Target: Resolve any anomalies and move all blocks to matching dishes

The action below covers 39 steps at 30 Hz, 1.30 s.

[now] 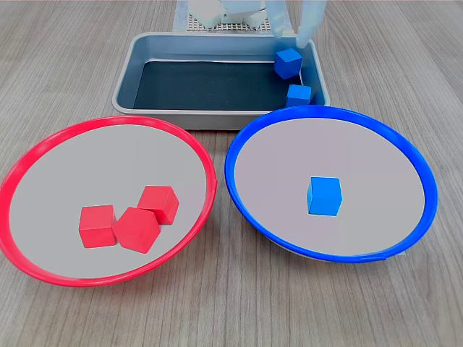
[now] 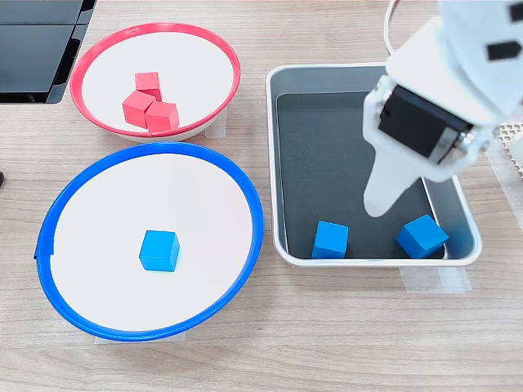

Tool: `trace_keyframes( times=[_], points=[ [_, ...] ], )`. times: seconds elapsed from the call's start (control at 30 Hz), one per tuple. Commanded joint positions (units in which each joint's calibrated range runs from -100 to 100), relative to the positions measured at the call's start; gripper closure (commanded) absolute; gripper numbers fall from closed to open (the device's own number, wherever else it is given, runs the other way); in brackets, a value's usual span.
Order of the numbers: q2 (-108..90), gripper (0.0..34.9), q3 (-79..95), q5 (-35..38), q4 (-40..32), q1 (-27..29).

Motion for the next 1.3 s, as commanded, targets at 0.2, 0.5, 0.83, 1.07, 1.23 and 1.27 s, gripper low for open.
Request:
trace_keyframes(
  times=[0.2,0.5,0.83,1.07,1.23,1.27],
  points=[
    [12.9,21.9,-7.3,-23.2,-3.9,-0.7],
    [23.4,20.4,-17.6,-26.1,-5.3,0.6],
    [24.9,19.2,-15.5,-25.4,-4.3,-0.7],
    [25.9,19.4,-16.3,-25.5,-4.1,-1.2],
    [28.9,20.0,-17.0,-25.3,-4.4,-0.4],
    [29.5,20.5,-17.4,-25.3,-4.4,-0.2]
  ],
)
